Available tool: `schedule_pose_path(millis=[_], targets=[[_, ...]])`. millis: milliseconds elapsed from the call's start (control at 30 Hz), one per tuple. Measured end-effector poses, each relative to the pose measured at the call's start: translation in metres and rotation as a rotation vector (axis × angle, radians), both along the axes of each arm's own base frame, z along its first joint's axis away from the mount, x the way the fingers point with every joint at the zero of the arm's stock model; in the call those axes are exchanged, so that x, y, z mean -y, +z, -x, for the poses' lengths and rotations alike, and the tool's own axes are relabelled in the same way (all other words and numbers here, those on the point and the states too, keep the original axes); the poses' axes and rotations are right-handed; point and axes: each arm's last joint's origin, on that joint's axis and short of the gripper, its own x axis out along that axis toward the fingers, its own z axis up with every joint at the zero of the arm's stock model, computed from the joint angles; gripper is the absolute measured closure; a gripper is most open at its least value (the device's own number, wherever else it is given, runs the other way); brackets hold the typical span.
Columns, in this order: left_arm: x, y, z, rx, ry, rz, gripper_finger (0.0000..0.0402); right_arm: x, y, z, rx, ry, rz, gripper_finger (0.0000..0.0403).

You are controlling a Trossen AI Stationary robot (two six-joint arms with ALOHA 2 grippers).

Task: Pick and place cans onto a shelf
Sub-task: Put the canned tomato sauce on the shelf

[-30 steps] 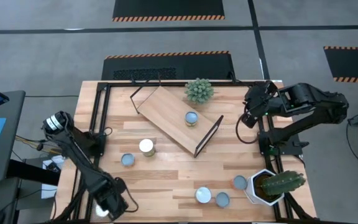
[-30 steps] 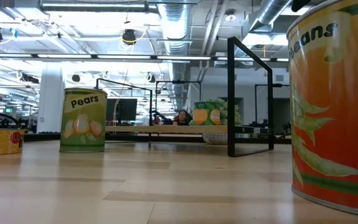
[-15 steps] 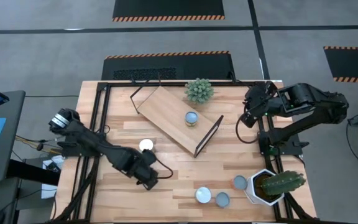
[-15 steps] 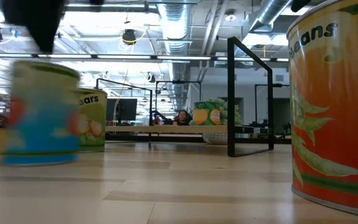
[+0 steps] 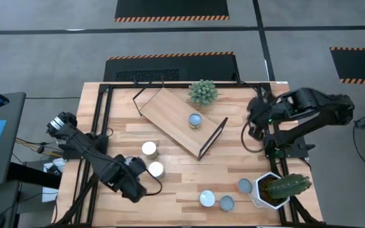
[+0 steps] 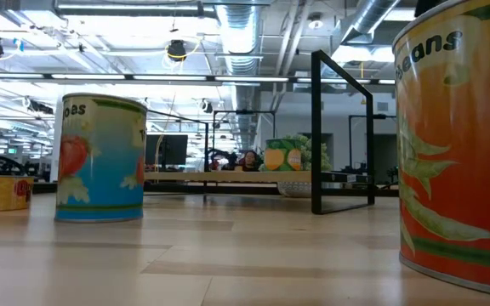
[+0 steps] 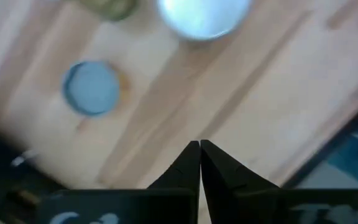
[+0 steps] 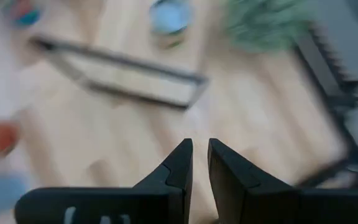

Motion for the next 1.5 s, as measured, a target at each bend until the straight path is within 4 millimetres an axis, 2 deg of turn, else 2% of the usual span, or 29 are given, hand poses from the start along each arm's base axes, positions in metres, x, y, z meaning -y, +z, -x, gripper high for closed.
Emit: schedule_pose_path(millis=[267, 433, 733, 967, 1067, 1233, 1500], targets=[[-0.009, 0.003, 0.009, -0.020, 0.055, -0.124, 0.0401, -0.037, -0.065, -0.037, -0.201, 0.212, -0.204, 0.0328], [-0.016, 0.004, 0.011, -0.058, 0.011, -0.183, 0.0401, -0.068, -0.089, -0.055, -0.335, 0.265, -0.282, 0.0328], [-0.022, 0.005, 0.008, -0.073, -0.186, -0.261, 0.0401, -0.102, -0.134, -0.086, -0.521, 0.217, -0.372, 0.0320], [-0.016, 0.012, 0.020, -0.037, -0.342, -0.296, 0.0401, -0.109, -0.172, -0.108, -0.683, 0.124, -0.454, 0.0272], [-0.013, 0.020, 0.030, 0.010, -0.378, -0.310, 0.0401, -0.111, -0.179, -0.111, -0.721, 0.143, -0.483, 0.0248], [-0.014, 0.033, 0.044, 0.103, -0.383, -0.337, 0.0401, -0.118, -0.175, -0.106, -0.715, 0.180, -0.473, 0.0212], [-0.017, 0.037, 0.046, 0.153, -0.364, -0.372, 0.0401, -0.127, -0.184, -0.103, -0.737, 0.279, -0.384, 0.0183]])
